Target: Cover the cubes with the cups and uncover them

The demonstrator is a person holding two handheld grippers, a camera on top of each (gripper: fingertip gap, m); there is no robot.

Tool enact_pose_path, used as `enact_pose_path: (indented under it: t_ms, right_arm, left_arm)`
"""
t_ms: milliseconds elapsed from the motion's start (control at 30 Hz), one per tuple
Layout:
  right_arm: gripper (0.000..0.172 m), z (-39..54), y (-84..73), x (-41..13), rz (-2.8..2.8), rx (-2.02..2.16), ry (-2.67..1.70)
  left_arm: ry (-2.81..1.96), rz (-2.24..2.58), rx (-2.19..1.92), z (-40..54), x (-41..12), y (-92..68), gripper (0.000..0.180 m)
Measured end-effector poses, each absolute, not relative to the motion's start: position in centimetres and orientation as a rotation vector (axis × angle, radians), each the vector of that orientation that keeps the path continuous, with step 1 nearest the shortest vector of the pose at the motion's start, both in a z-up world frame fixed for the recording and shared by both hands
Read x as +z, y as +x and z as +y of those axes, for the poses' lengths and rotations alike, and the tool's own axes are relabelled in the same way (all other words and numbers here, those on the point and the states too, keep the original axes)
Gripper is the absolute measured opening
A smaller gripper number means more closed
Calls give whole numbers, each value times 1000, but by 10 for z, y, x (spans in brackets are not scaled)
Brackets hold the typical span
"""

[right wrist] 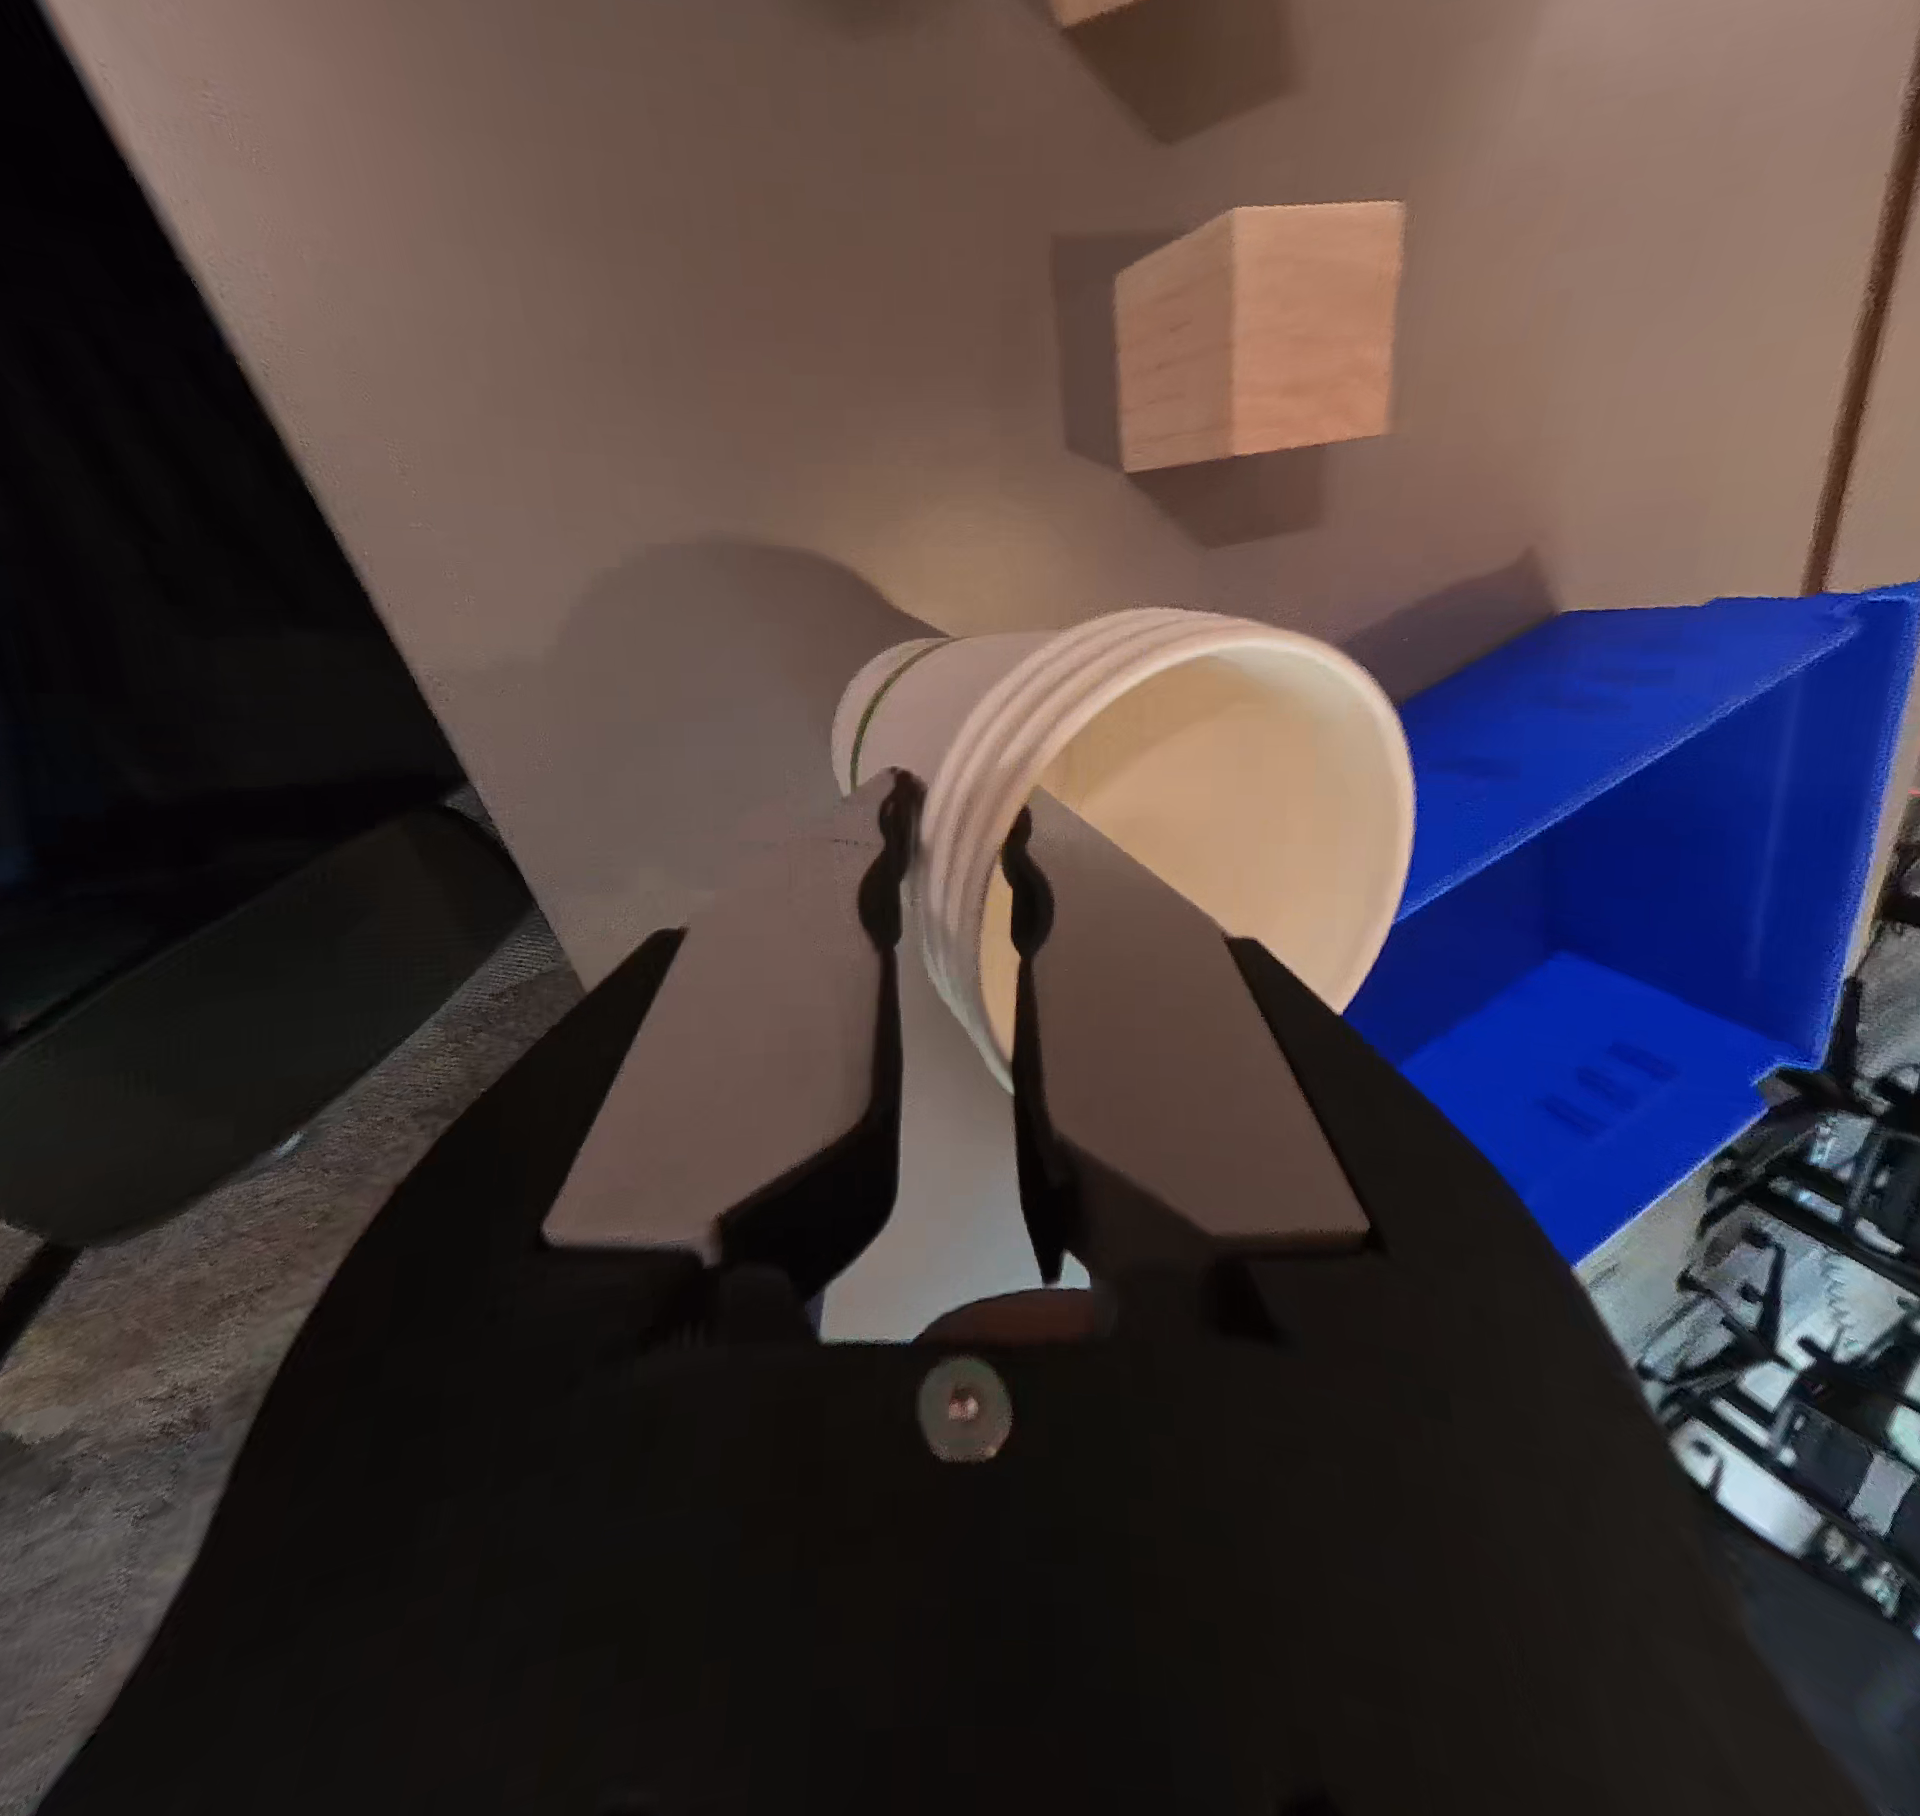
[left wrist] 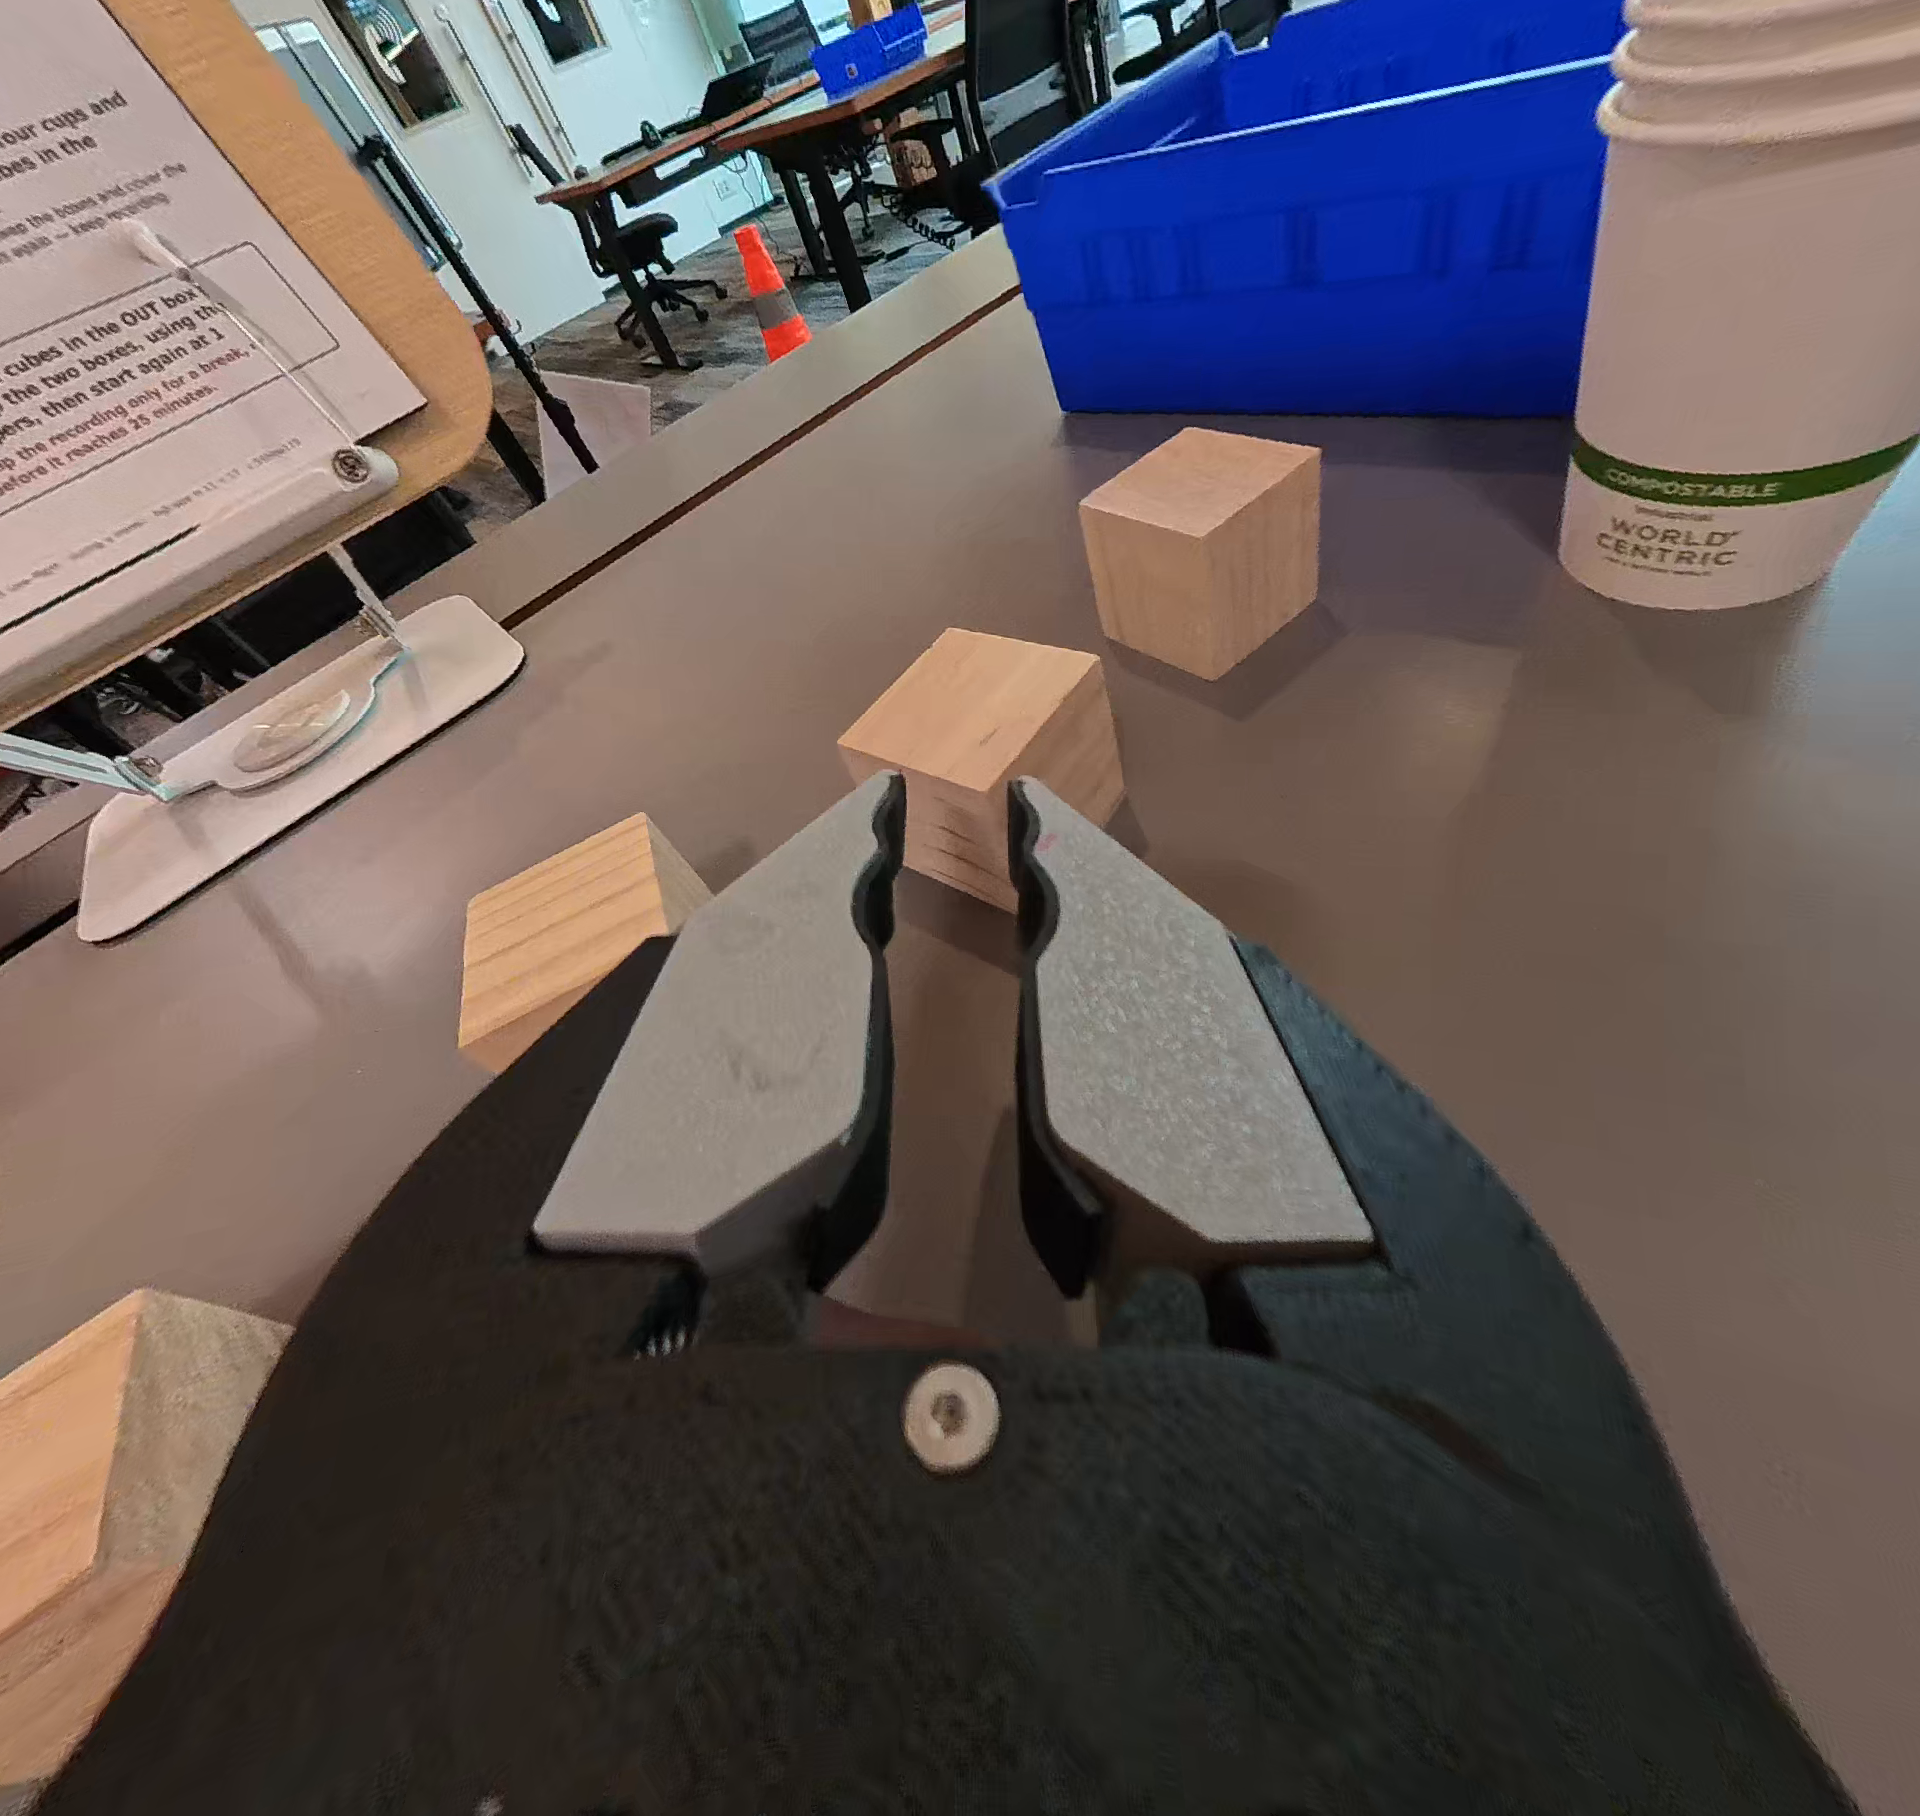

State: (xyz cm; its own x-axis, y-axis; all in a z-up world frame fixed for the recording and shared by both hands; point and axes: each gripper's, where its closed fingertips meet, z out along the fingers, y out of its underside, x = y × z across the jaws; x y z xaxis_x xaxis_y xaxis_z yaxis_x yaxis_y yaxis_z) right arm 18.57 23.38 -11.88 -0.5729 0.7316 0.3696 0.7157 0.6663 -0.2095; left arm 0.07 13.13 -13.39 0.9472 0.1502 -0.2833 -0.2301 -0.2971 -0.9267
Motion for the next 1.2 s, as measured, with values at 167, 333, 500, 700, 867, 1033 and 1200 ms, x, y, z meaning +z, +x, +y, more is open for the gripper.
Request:
enact_pose_path:
  t_ms: [167,333,500,700,867,1033,1200]
  right_arm:
    - [2,231,188,-108,-2481,183,-1204]
    - [1,239,188,-46,-2325,408,-1231]
    - [1,309,182,19,-2006,359,-1282]
    - [1,425,155,-20,-1943,55,-1523]
    - [2,492,118,-79,-1929,-86,-1704]
    - [6,518,104,-111,-1943,-159,-1807]
    - [20,522,95,-87,-1811,-155,-1720]
  left_arm:
    - [-1757,-20,338,123,-122,-7,16]
    - [-1709,-54,323,118,-115,-9,12]
    - [-1715,-50,334,118,-116,-9,12]
    - [-1749,-36,301,122,-121,-7,13]
    - [-1722,-42,303,120,-117,-8,13]
    - [-1708,-49,268,119,-115,-9,13]
    - [-1700,-50,248,119,-114,-9,14]
